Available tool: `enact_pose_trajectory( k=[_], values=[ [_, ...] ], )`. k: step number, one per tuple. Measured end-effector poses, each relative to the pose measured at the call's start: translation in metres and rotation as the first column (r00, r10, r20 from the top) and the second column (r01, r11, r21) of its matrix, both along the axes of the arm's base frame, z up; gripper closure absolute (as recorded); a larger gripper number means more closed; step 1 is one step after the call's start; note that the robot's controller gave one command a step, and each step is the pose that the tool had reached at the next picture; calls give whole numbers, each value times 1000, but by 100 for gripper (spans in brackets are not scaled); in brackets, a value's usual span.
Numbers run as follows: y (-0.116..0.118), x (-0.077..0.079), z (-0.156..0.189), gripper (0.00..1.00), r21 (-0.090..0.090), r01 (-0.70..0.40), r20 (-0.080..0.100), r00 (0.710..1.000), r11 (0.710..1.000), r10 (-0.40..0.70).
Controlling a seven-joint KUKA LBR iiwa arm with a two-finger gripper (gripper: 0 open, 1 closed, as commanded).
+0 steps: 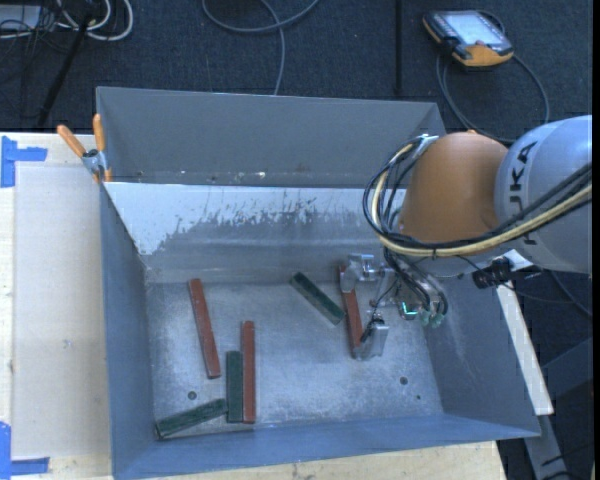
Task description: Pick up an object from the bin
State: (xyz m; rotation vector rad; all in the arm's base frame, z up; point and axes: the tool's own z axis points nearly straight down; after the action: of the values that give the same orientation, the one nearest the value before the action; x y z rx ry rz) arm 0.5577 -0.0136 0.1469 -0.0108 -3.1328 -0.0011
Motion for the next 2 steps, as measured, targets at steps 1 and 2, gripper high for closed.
enact_pose_trajectory(
  k=[1, 2],
  values=[
    [0, 2, 4, 0, 0, -1, 8, 1000, 1000, 1],
    [-8, 25, -30, 0, 2, 151, 18, 988, 989, -151]
  ],
)
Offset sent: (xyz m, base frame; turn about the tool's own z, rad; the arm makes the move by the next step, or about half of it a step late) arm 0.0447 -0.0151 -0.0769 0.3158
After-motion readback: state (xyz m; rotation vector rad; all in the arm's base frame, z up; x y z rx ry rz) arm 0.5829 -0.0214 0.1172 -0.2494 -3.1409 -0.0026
